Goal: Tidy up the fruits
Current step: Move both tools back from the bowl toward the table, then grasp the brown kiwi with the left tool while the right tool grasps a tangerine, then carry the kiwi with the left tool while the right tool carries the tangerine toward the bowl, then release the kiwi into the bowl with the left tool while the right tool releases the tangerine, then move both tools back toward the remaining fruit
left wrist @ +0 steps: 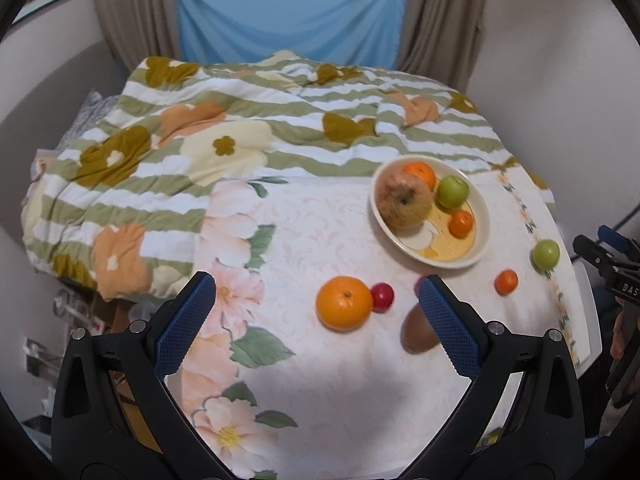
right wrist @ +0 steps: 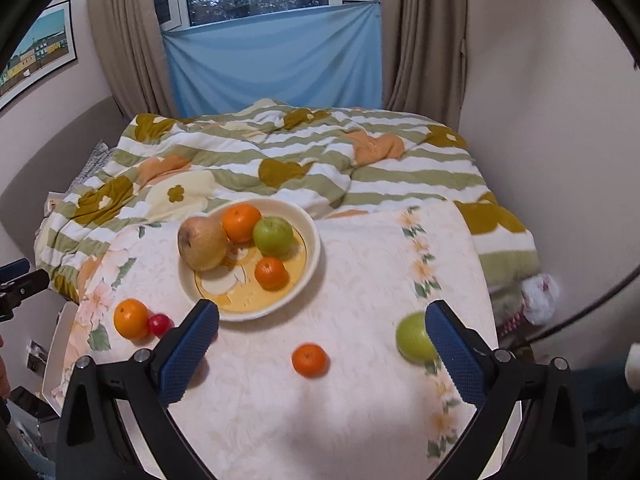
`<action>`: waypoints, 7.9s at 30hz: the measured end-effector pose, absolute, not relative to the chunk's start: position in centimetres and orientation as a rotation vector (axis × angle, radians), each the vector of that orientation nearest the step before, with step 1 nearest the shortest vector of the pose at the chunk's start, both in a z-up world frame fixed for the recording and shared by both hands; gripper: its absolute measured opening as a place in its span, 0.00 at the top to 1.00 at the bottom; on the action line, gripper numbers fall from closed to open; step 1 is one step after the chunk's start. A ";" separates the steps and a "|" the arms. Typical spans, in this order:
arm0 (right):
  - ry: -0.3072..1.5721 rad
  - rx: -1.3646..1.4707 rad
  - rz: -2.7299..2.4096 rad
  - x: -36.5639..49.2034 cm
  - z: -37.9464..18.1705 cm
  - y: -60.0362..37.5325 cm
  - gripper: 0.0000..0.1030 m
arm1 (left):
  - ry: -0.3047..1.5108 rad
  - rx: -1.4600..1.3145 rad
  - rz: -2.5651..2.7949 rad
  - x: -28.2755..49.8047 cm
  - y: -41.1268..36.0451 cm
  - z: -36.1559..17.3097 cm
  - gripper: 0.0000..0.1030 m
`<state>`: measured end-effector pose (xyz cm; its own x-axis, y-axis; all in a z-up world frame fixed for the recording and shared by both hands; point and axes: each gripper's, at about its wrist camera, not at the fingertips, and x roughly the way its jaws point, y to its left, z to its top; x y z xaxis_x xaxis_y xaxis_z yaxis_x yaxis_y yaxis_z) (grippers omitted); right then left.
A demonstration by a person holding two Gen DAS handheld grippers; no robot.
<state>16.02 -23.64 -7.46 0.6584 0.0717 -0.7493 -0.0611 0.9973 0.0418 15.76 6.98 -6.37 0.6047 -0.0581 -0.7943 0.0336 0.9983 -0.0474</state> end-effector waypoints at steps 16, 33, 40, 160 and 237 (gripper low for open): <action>0.930 -0.055 0.151 15.6 -13.5 -24.2 0.00 | 0.994 0.082 -0.310 14.8 -0.3 -13.7 0.00; 1.026 -0.069 0.248 17.6 -18.0 -23.9 0.11 | 1.081 0.111 -0.371 17.2 -4.3 -19.5 0.18; 1.053 -0.063 0.276 18.3 -18.7 -24.0 0.18 | 1.105 0.105 -0.380 18.0 -5.3 -20.7 0.24; 0.979 -0.103 0.528 30.1 -12.8 -25.1 0.68 | 1.038 -0.157 0.006 25.8 -7.5 -14.2 0.01; 1.024 0.022 0.222 18.3 -13.6 -16.9 0.11 | 0.999 0.014 -0.161 16.4 7.0 -14.1 0.01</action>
<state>18.32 -16.88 -13.57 0.4994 0.1938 -0.8444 -0.1730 0.9773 0.1220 16.41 6.98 -14.13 0.5305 -0.1284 -0.8379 0.1413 0.9880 -0.0619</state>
